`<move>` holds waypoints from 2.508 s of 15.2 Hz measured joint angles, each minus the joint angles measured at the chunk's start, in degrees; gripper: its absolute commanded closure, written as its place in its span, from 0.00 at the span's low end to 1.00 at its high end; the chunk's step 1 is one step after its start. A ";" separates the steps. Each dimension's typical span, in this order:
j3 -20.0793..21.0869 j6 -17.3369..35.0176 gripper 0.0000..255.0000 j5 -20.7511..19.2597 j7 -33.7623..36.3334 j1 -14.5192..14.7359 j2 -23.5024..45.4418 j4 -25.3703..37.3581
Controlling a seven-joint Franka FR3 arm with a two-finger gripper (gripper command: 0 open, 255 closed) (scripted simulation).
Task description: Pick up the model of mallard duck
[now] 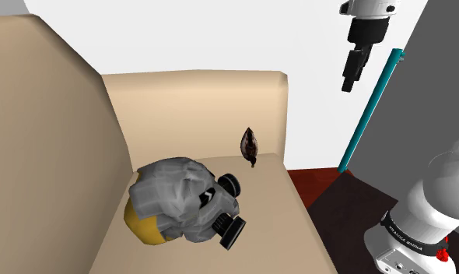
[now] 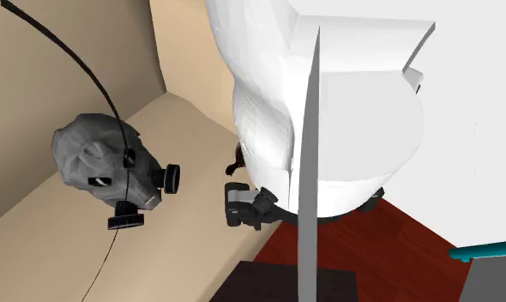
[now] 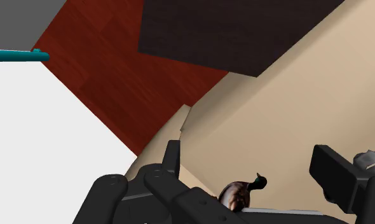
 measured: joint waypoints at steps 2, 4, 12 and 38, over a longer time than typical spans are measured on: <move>0.44 0.80 0.00 0.24 0.68 0.01 0.11 -0.58; 1.78 3.86 0.00 0.92 2.86 0.00 0.63 -2.70; 9.08 20.32 0.00 3.67 14.04 -0.07 5.55 -12.13; 25.31 58.70 0.00 -23.01 58.90 -8.51 51.48 -6.35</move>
